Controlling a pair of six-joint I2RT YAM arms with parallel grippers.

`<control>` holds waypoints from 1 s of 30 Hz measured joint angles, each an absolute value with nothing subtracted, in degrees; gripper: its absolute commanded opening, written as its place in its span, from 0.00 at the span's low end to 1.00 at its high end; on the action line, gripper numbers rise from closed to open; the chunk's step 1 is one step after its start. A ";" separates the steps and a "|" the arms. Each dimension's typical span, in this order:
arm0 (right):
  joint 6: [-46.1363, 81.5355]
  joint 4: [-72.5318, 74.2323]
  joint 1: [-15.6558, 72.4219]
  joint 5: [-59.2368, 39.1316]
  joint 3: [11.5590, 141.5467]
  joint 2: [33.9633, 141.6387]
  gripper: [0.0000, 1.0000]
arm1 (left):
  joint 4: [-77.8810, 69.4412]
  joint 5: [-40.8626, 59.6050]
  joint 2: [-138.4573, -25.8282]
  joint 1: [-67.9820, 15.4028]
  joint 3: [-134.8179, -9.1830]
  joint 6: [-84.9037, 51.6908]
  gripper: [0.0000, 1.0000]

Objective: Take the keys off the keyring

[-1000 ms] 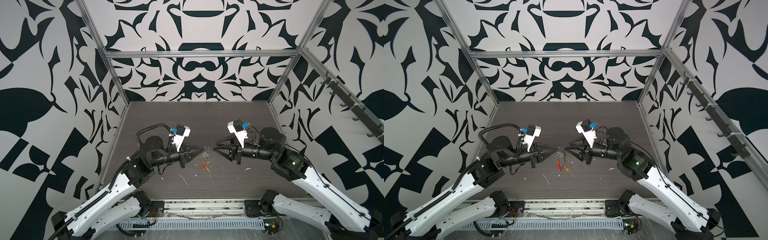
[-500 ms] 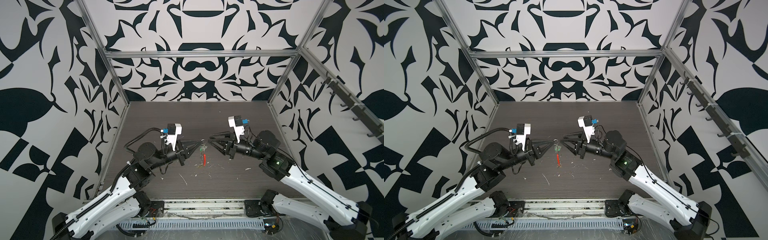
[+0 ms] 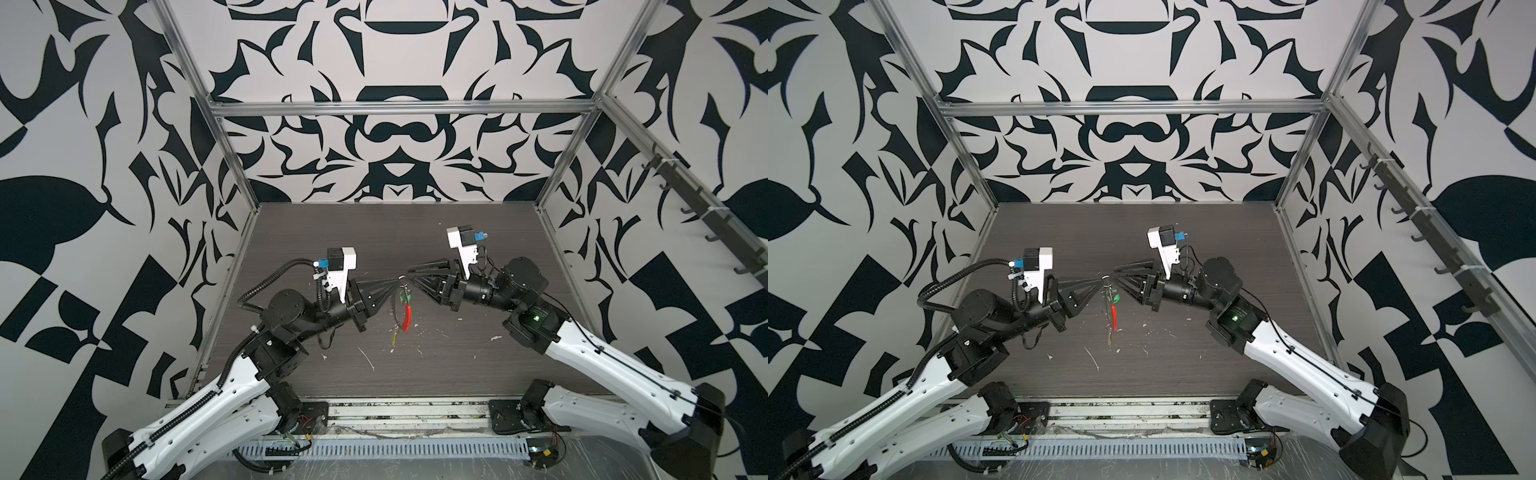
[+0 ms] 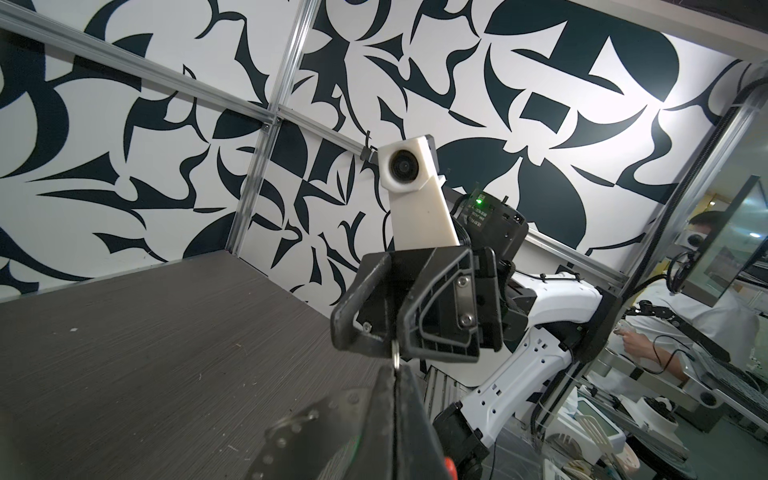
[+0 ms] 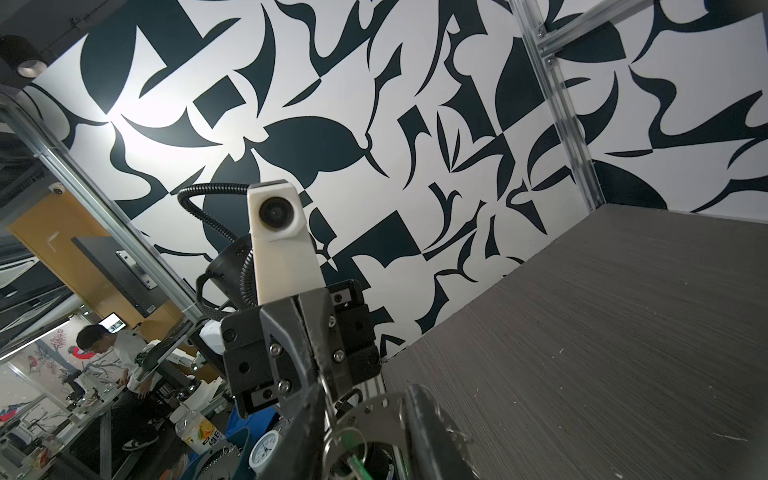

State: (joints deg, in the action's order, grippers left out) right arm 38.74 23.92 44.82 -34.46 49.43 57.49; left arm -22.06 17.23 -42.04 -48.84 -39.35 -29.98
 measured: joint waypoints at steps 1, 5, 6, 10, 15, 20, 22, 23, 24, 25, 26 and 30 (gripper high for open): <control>38.87 24.08 44.91 -34.65 49.43 57.49 0.31 | -22.06 17.10 -41.98 -48.84 -39.20 -29.98 0.00; 39.09 24.91 45.54 -35.18 49.43 57.49 0.29 | -22.04 16.64 -41.95 -48.84 -38.87 -29.98 0.00; 39.11 25.04 45.65 -35.31 49.43 57.52 0.28 | -22.09 16.58 -41.95 -48.84 -38.87 -29.98 0.00; 39.11 25.23 46.02 -35.66 49.43 57.89 0.26 | -22.09 16.14 -41.95 -48.84 -38.85 -29.98 0.00; 38.96 25.10 46.24 -35.77 49.43 58.24 0.19 | -22.11 15.57 -41.76 -48.84 -38.85 -29.93 0.00; 38.72 24.77 46.26 -35.55 49.43 58.22 0.09 | -22.35 15.42 -41.56 -48.84 -38.85 -29.85 0.00; 38.57 24.67 46.26 -35.55 49.43 58.22 0.07 | -22.39 15.25 -41.56 -48.88 -38.85 -29.89 0.00; 38.52 24.67 46.28 -35.53 49.43 58.22 0.06 | -22.41 15.09 -41.58 -48.88 -38.85 -29.93 0.00; 38.39 24.67 46.28 -35.57 49.43 58.22 0.05 | -22.41 14.96 -41.58 -48.88 -38.85 -29.93 0.00; 38.35 24.67 46.28 -35.59 49.43 58.22 0.04 | -22.41 14.90 -41.56 -48.88 -38.85 -29.93 0.00; 38.17 24.64 46.30 -35.57 49.43 58.22 0.02 | -22.39 14.76 -41.58 -48.88 -38.85 -29.95 0.00; 37.52 24.40 46.35 -35.57 49.43 58.22 0.00 | -22.35 14.72 -41.58 -48.88 -38.85 -29.95 0.00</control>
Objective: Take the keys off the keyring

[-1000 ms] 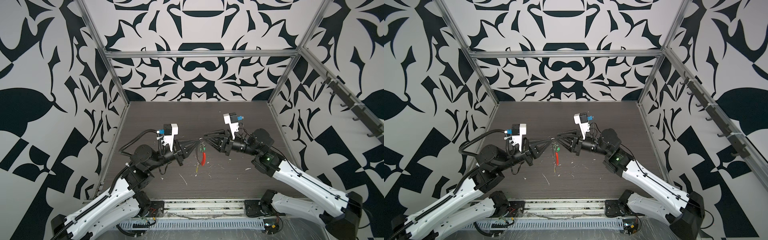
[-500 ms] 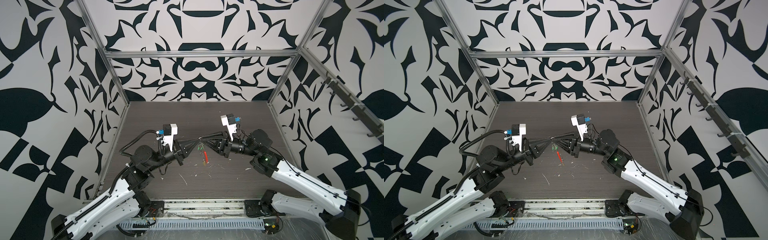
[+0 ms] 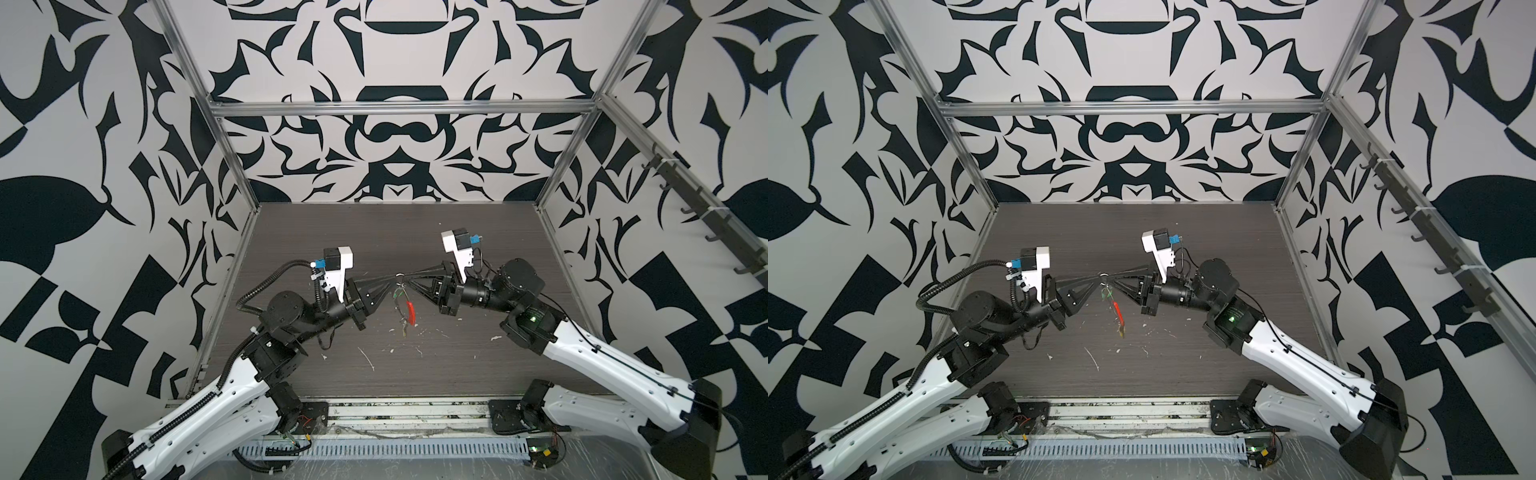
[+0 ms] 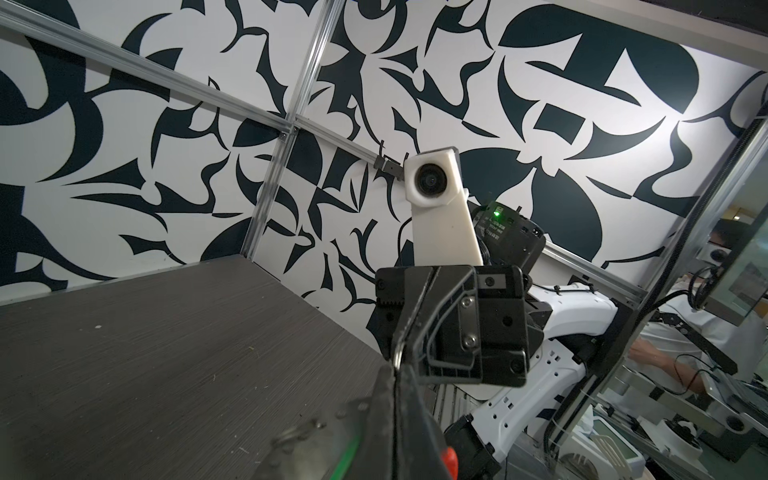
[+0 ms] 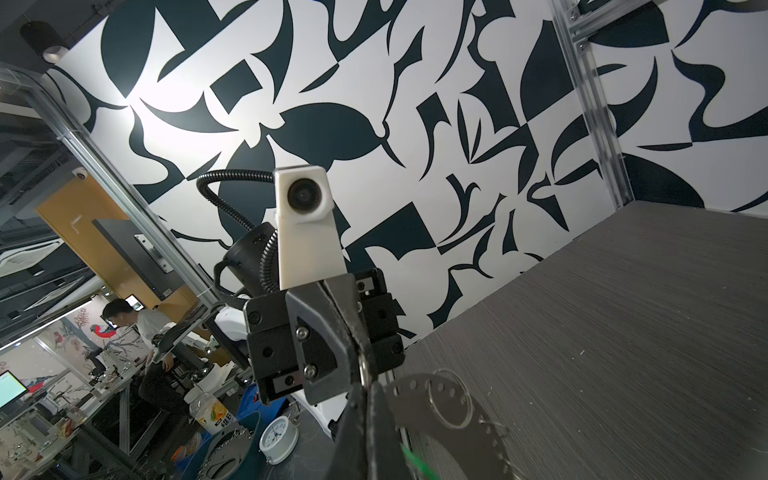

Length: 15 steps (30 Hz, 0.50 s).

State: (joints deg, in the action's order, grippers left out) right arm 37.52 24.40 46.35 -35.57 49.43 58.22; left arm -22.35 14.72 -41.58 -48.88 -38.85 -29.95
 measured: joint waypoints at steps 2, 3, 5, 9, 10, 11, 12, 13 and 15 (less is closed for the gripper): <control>37.21 24.16 46.33 -35.59 49.43 58.22 0.00 | -22.20 14.68 -41.58 -48.88 -38.85 -29.95 0.00; 36.97 23.90 46.35 -35.59 49.47 58.22 0.00 | -22.06 14.66 -41.58 -48.88 -38.85 -29.98 0.00; 36.34 22.98 46.33 -35.59 49.78 58.22 0.00 | -21.85 14.63 -41.58 -48.88 -38.85 -29.98 0.02; 34.11 18.90 46.35 -35.75 51.33 58.17 0.00 | -21.63 14.74 -41.56 -48.88 -38.85 -29.80 0.23; 33.56 17.50 46.37 -35.79 51.66 58.17 0.00 | -21.52 14.79 -41.50 -48.88 -38.85 -29.98 0.26; 32.82 16.14 46.39 -35.86 51.90 58.17 0.00 | -21.45 14.74 -41.36 -48.88 -38.85 -30.06 0.28; 32.03 14.31 46.44 -35.99 52.29 58.17 0.00 | -21.21 14.72 -41.10 -48.88 -38.85 -30.11 0.30; 31.20 12.51 46.54 -36.03 52.75 58.17 0.00 | -21.06 14.63 -40.82 -48.88 -38.85 -30.11 0.32; 29.32 8.60 46.61 -36.27 54.11 58.19 0.00 | -20.56 14.41 -39.90 -48.88 -38.81 -30.06 0.34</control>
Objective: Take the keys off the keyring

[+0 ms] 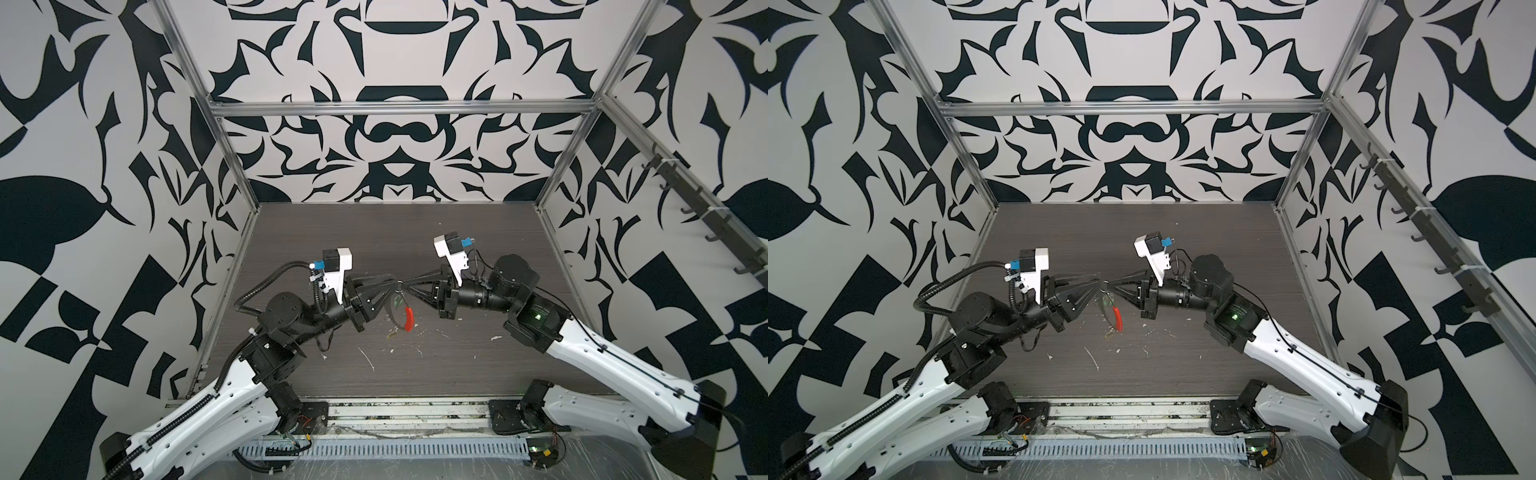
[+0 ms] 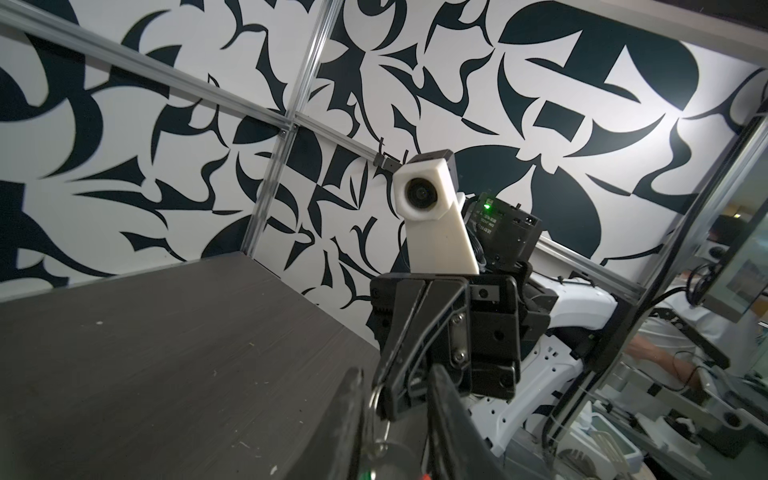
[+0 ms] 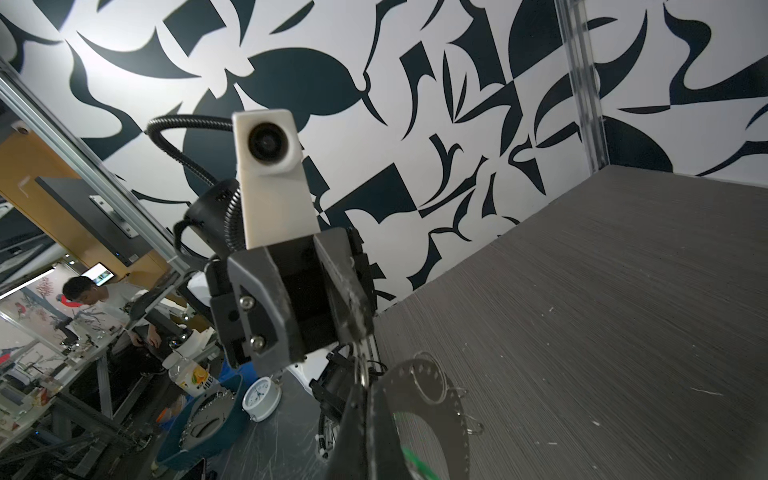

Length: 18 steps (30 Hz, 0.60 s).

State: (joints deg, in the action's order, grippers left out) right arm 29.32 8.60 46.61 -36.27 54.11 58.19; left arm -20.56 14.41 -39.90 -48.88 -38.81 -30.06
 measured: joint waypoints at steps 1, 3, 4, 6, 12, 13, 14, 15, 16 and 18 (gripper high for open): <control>28.25 6.52 46.61 -36.36 55.07 58.22 0.00 | -20.27 14.33 -39.35 -48.88 -38.81 -30.04 0.35; 25.82 1.78 46.61 -36.71 57.71 58.35 0.00 | -19.49 14.22 -38.37 -48.88 -38.81 -30.00 0.36; 24.67 -0.19 46.61 -36.88 59.07 58.48 0.00 | -19.00 14.24 -38.00 -48.88 -38.81 -29.91 0.36; 22.31 -4.16 46.61 -37.21 61.93 58.98 0.00 | -17.47 14.33 -37.58 -48.88 -38.85 -29.54 0.35; 15.73 -15.53 46.61 -38.20 68.86 61.54 0.00 | -8.58 16.53 -39.62 -48.88 -41.95 -27.59 0.34; 14.74 -17.26 46.61 -38.39 69.67 62.06 0.00 | -7.11 17.06 -40.36 -48.88 -42.92 -27.29 0.34; 13.91 -18.63 46.61 -38.48 70.26 62.50 0.00 | -5.98 17.52 -40.82 -48.88 -43.62 -27.00 0.34; 13.10 -20.05 46.61 -38.63 70.74 62.96 0.00 | -4.56 18.28 -41.34 -48.88 -44.47 -26.72 0.34; 12.40 -21.37 46.61 -38.76 71.13 63.33 0.00 | -3.44 18.70 -41.69 -48.88 -45.15 -26.48 0.34; 11.03 -23.86 46.61 -38.87 71.85 63.99 0.00 | -1.04 19.73 -42.22 -48.88 -46.54 -25.87 0.34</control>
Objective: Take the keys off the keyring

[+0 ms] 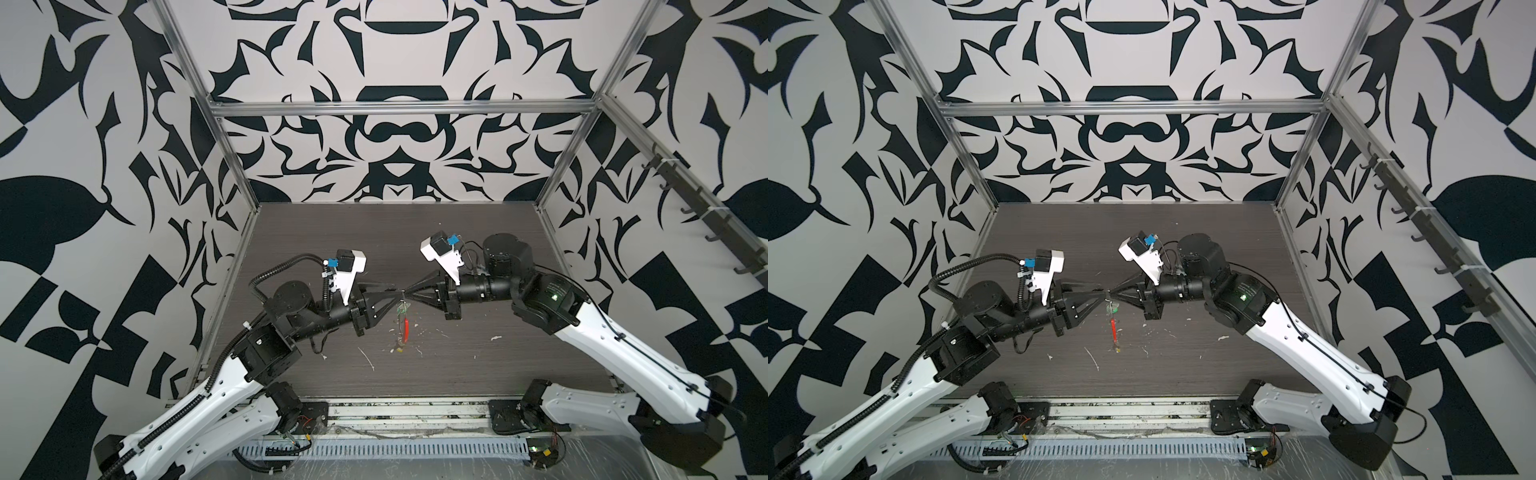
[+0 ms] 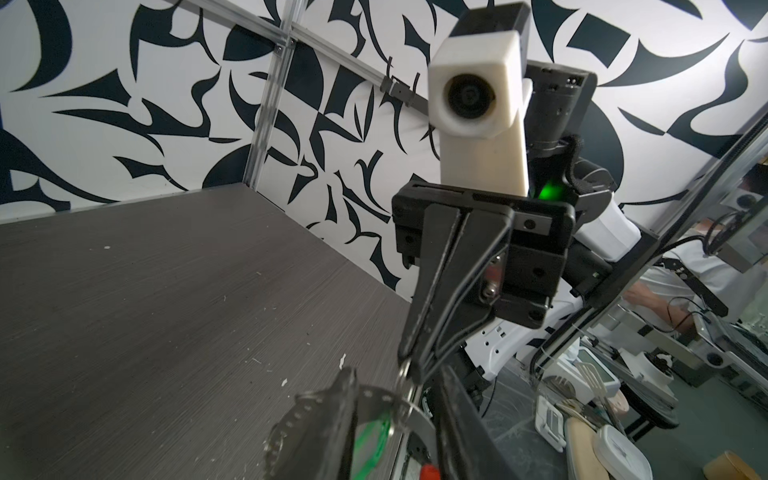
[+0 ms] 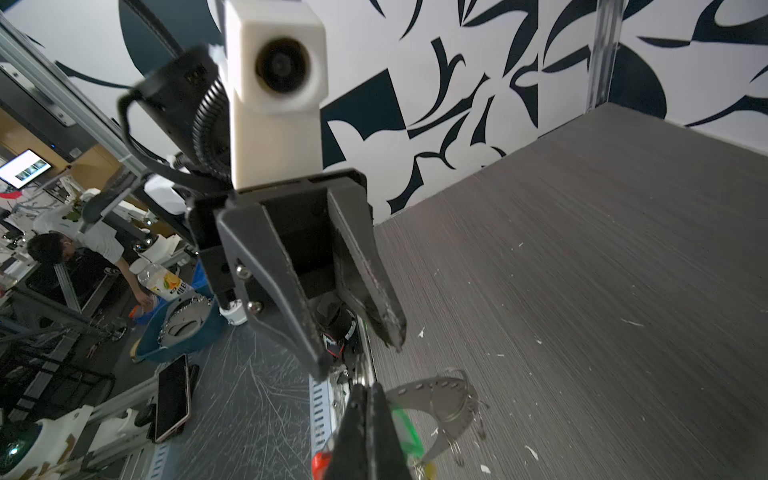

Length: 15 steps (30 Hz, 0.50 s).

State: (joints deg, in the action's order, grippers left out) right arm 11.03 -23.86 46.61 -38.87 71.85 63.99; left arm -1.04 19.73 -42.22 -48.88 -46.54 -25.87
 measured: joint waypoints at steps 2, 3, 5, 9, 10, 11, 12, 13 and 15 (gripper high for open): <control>9.69 -26.44 46.61 -39.05 72.77 64.60 0.00 | 1.30 20.49 -42.72 -48.88 -48.01 -25.28 0.34; 8.84 -27.83 46.61 -39.07 73.38 64.86 0.00 | 2.70 20.93 -42.98 -48.88 -48.93 -24.91 0.34; 7.44 -30.13 46.61 -39.22 74.61 65.25 0.00 | 5.61 21.67 -43.64 -48.88 -50.83 -24.16 0.33; 4.84 -33.61 46.61 -39.35 76.64 65.63 0.00 | 11.73 23.09 -45.56 -48.88 -55.11 -22.96 0.33; 4.40 -34.06 46.61 -39.40 76.84 65.67 0.00 | 12.86 23.35 -46.04 -48.88 -55.88 -22.79 0.34; 4.01 -34.52 46.61 -39.40 76.97 65.69 0.00 | 14.46 23.66 -46.74 -48.88 -56.82 -22.52 0.35; 3.60 -35.05 46.61 -39.44 76.99 65.69 0.00 | 15.90 23.94 -47.35 -48.88 -57.58 -22.41 0.35; 3.27 -35.48 46.61 -39.44 76.99 65.71 0.00 | 17.10 24.18 -47.92 -48.88 -58.17 -22.31 0.35; 2.68 -36.42 46.61 -39.57 76.99 65.82 0.00 | 19.42 24.73 -49.19 -48.88 -59.18 -22.02 0.34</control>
